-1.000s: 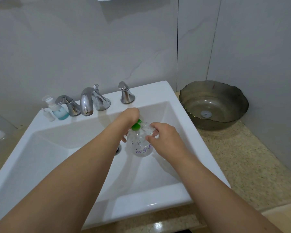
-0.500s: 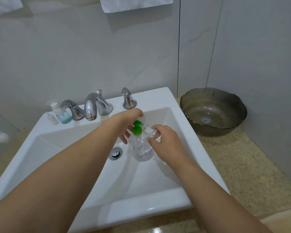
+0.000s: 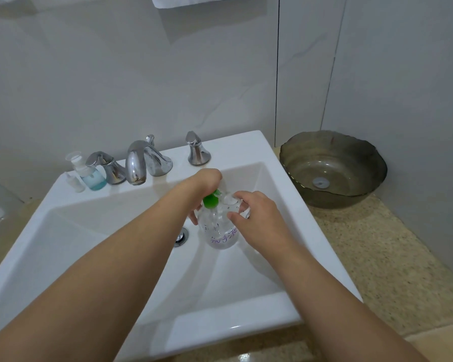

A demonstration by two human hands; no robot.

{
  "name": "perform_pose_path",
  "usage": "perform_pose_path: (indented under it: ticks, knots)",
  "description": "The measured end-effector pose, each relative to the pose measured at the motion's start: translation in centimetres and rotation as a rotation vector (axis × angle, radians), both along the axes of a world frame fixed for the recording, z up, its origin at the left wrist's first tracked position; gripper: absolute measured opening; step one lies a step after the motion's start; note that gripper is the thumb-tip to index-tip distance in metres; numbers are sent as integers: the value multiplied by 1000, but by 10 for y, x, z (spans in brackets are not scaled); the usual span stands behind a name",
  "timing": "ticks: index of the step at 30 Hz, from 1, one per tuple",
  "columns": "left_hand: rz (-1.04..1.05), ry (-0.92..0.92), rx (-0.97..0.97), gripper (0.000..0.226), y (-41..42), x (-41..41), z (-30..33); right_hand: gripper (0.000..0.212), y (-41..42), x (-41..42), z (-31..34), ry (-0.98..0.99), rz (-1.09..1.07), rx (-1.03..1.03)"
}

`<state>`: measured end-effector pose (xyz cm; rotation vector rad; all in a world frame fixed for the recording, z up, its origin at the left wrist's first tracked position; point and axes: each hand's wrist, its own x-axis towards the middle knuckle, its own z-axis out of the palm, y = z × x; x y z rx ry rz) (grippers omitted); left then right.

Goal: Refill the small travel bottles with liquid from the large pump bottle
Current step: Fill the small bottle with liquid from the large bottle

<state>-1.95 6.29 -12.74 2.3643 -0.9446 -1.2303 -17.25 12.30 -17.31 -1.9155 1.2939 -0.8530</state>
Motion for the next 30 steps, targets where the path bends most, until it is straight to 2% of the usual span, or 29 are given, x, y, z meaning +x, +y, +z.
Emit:
perform_pose_path:
  ticks: [9, 14, 21, 26, 30]
  knots:
    - [23, -33, -58, 41, -5, -1, -13, 39, -2, 2, -2, 74, 3, 9]
    - [-1, -18, -26, 50, -6, 3, -14, 33, -1, 3, -2, 85, 6, 5]
    - [-44, 200, 95, 60, -10, 14, 7, 26, 0, 2, 3, 41, -6, -24]
    - [-60, 146, 128, 67, -6, 12, 7, 28, 0, 3, 2, 41, -2, -27]
    - [-44, 77, 99, 55, -3, 9, 4, 30, -1, 4, 1, 58, 15, -28]
